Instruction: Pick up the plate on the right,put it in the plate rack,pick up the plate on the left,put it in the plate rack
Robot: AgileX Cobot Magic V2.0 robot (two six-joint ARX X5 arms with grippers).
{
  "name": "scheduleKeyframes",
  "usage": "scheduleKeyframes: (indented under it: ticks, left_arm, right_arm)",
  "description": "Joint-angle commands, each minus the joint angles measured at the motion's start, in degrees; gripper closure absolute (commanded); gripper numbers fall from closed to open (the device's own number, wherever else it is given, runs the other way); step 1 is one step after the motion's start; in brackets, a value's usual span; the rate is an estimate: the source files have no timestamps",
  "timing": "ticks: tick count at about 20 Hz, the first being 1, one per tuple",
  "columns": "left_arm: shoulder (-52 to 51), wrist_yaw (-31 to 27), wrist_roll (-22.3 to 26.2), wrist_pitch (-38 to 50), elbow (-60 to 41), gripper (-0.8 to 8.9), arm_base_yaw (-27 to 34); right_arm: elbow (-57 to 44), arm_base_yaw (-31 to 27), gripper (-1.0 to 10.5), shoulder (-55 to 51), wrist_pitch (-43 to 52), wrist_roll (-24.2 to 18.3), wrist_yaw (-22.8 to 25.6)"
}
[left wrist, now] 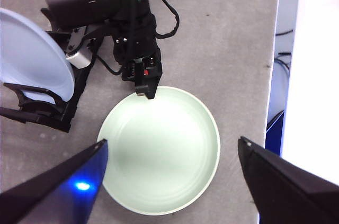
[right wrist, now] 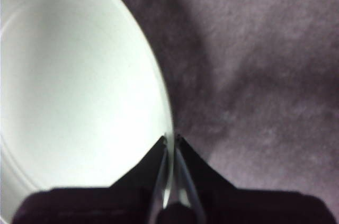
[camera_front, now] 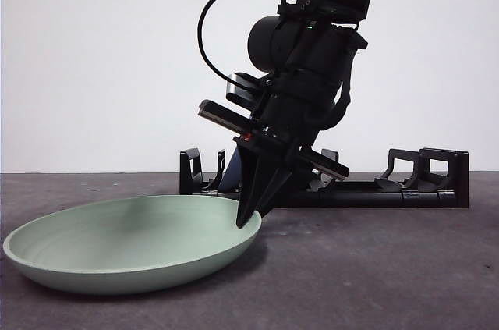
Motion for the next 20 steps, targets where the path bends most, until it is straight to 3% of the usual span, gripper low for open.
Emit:
scheduleKeyframes:
  ticks: [1,5,11,15,20]
  left_arm:
    - [0.59,-3.15,2.29,-0.7,0.0,3.98,-2.43]
    - [1.2,-8.15,5.29,-1.11,0.0,3.98,-8.07]
    - [4.11,-18.05,12.61,-0.11,0.0,3.98,-19.12]
    - [8.55,-24.15,16.26,3.1,0.0,3.98,-25.22]
    - [13.51,-30.23,19.82,5.81,0.0,4.06,-27.26]
  right_arm:
    - [-0.48,-0.11,9.6,-2.27,-1.29,-0.76,0.33]
    - [-0.15,-1.42,9.6,-11.08,-4.87,-1.2,-0.44]
    - [4.98,-6.54,9.6,-23.61,-18.62,-4.22,-0.77]
    - [9.66,-8.74,9.6,-26.14,-25.75,-5.62,-1.66]
    - [12.48,-8.76,9.6,-26.23,-29.48,-6.69,-2.27]
